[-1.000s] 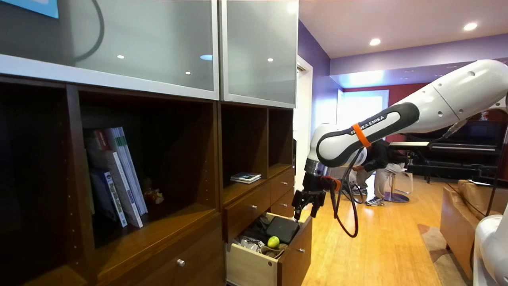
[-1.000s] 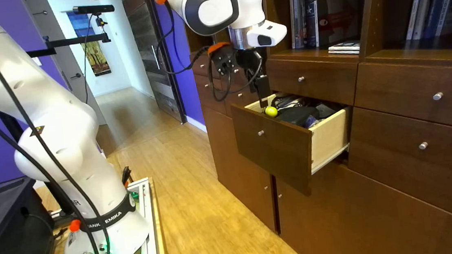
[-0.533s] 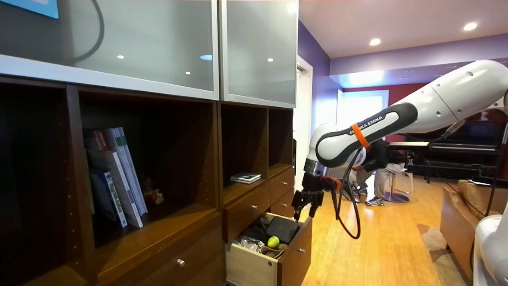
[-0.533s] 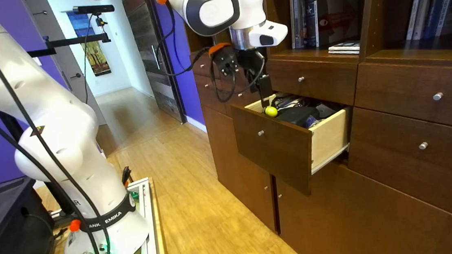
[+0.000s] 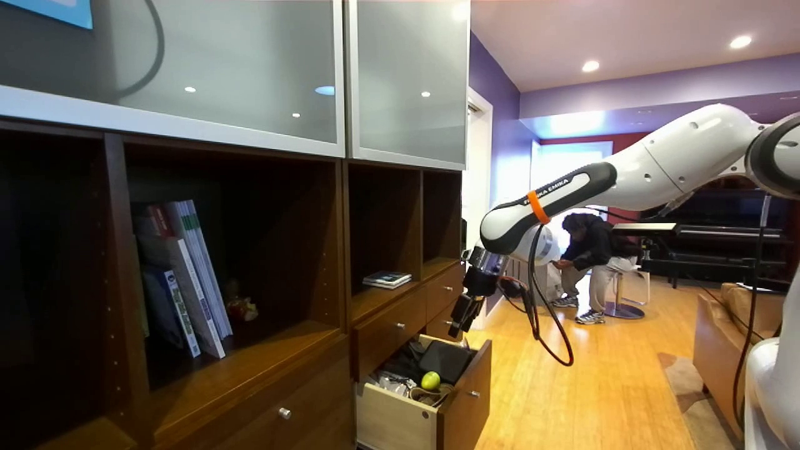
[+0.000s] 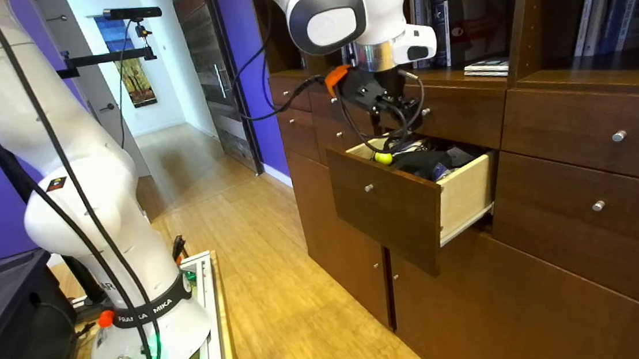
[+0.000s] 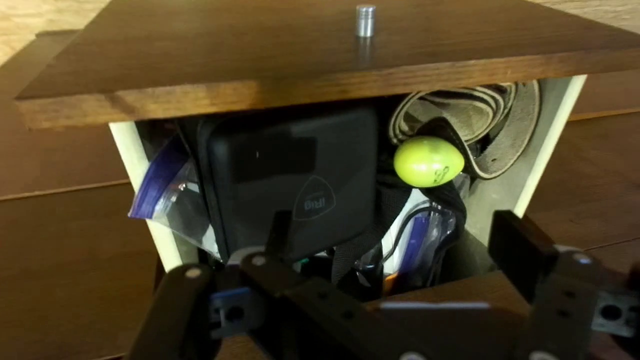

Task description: Remove the black bag from the drawer

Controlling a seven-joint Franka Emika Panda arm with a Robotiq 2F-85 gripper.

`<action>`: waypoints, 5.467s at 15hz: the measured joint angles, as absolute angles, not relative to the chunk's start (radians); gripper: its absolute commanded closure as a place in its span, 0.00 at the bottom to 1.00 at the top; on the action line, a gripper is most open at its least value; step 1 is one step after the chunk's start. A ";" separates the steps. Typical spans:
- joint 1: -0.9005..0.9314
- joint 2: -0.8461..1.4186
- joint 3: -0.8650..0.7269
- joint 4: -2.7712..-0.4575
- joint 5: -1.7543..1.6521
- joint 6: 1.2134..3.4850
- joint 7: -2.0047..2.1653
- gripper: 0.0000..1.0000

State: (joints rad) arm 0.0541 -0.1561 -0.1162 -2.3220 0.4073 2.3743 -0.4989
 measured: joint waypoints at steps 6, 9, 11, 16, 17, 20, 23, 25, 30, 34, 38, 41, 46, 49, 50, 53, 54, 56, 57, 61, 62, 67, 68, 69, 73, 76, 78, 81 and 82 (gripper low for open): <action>0.021 -0.019 -0.145 -2.208 0.566 2.309 -0.797 0.00; -0.016 0.052 -0.140 -2.158 0.594 2.294 -0.872 0.00; -0.037 0.091 -0.131 -2.129 0.599 2.294 -0.899 0.00; -0.078 0.162 -0.092 -2.075 0.646 2.295 -0.962 0.00; -0.084 0.174 -0.085 -2.065 0.651 2.296 -0.970 0.00; -0.095 0.206 -0.066 -2.045 0.655 2.308 -0.987 0.00; -0.104 0.232 -0.050 -2.029 0.655 2.313 -1.000 0.00; -0.107 0.244 -0.043 -2.023 0.655 2.313 -1.001 0.00; -0.129 0.255 -0.038 -1.996 0.647 2.224 -1.001 0.00; -0.163 0.253 -0.039 -1.943 0.646 2.085 -1.005 0.00; -0.181 0.250 -0.039 -1.893 0.648 1.957 -1.024 0.00; -0.180 0.243 -0.038 -1.870 0.648 1.895 -1.030 0.00; -0.171 0.202 -0.036 -1.867 0.647 1.807 -1.030 0.00; -0.163 0.171 -0.035 -1.874 0.644 1.752 -1.029 0.00; -0.159 0.160 -0.035 -1.881 0.640 1.732 -1.028 0.00; -0.143 0.129 -0.035 -1.907 0.614 1.679 -1.017 0.00; -0.139 0.121 -0.035 -1.916 0.606 1.668 -1.010 0.00; -0.131 0.107 -0.035 -1.936 0.603 1.665 -1.005 0.00; -0.129 0.104 -0.035 -1.942 0.603 1.668 -1.005 0.00; -0.125 0.091 -0.035 -1.962 0.604 1.734 -1.001 0.00; -0.124 0.087 -0.035 -1.965 0.604 1.768 -1.001 0.00; -0.108 0.060 -0.035 -1.990 0.604 1.943 -1.002 0.00; -0.104 0.058 -0.035 -1.994 0.603 1.965 -1.003 0.00; -0.100 0.058 -0.035 -1.998 0.603 1.983 -1.004 0.00; -0.087 0.058 -0.035 -2.029 0.582 2.078 -0.964 0.00; -0.082 0.055 -0.035 -2.043 0.530 2.122 -0.888 0.00; -0.082 0.047 -0.035 -2.044 0.477 2.125 -0.886 0.00; -0.079 0.021 -0.035 -2.061 0.363 2.125 -0.924 0.00; -0.076 0.007 -0.035 -2.073 0.326 2.125 -0.941 0.00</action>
